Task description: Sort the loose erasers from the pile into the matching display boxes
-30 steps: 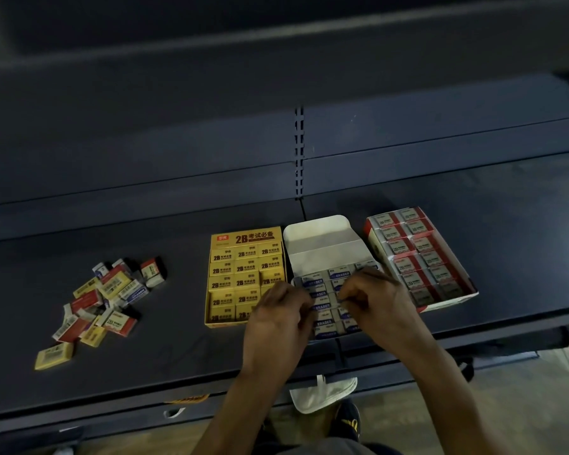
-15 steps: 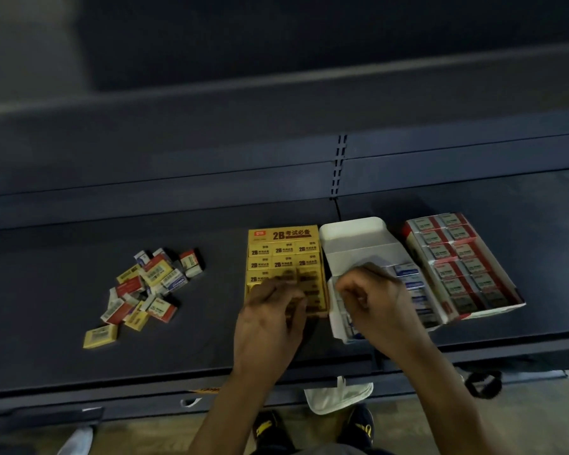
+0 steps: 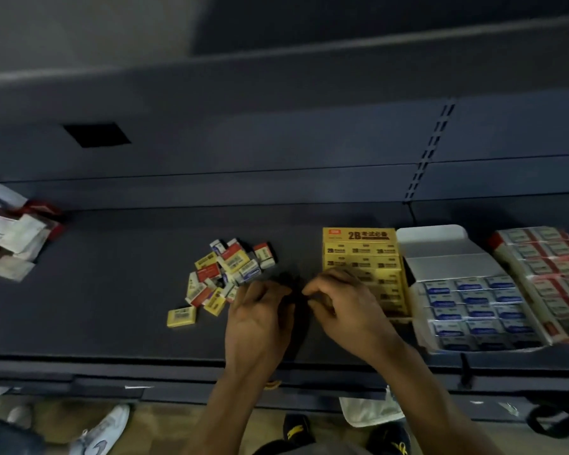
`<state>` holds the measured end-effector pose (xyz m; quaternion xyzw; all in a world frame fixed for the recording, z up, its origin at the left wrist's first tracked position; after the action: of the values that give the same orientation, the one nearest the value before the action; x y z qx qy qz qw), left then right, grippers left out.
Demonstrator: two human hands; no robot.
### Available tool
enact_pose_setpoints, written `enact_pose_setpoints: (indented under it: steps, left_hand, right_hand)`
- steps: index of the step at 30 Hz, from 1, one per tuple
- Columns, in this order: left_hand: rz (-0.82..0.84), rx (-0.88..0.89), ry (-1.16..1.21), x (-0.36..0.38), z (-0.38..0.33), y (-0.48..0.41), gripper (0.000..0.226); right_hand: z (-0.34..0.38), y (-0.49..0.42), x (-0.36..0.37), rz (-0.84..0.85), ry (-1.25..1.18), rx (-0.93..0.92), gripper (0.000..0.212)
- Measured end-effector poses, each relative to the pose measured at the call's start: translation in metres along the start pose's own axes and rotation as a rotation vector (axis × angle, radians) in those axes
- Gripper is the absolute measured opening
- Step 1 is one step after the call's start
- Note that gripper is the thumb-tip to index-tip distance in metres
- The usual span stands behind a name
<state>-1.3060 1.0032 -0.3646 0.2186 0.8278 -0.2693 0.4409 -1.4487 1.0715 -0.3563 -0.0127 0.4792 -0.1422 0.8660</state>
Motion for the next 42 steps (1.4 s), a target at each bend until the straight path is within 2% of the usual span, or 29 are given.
enact_pose_setpoints:
  steps: [8,13,16,22,30,39,42]
  left_hand:
    - [-0.049,-0.036,-0.105,-0.027,0.052,-0.006,0.041]
    - [0.094,0.000,-0.134,-0.023,0.064,-0.006,0.054]
    - [0.094,-0.018,-0.086,-0.021,0.068,-0.009,0.049]
    - [0.081,-0.042,0.020,-0.024,0.073,-0.010,0.038]
    - [0.046,-0.100,0.051,-0.022,0.068,-0.006,0.039]
    - [-0.083,-0.077,0.125,-0.022,0.037,-0.005,0.037]
    - [-0.091,-0.050,0.152,-0.020,0.018,-0.008,0.037]
  right_hand:
    - [0.031,-0.036,0.035,0.080,0.097,0.026,0.029]
    - [0.047,-0.065,0.047,0.064,0.077,0.038,0.041]
    - [0.056,-0.081,0.054,0.063,0.077,0.000,0.044]
    - [0.066,-0.099,0.065,0.210,0.149,-0.021,0.045]
    - [0.056,-0.090,0.055,0.150,0.081,0.028,0.028]
    - [0.033,-0.055,0.007,0.032,-0.077,0.152,0.033]
    - [0.019,-0.037,-0.013,0.017,-0.203,0.224,0.033]
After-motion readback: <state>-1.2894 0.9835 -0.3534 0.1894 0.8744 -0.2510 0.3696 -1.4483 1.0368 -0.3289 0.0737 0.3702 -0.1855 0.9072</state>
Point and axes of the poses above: each hand's wrist, its own y-axis away from the middle knuckle, its own x-axis out of the palm, z = x × y, the point moved 2 cm from there along -y, towards the middle knuckle, and after that the axes turned 6 degrees about y, right-handed, at the moved point
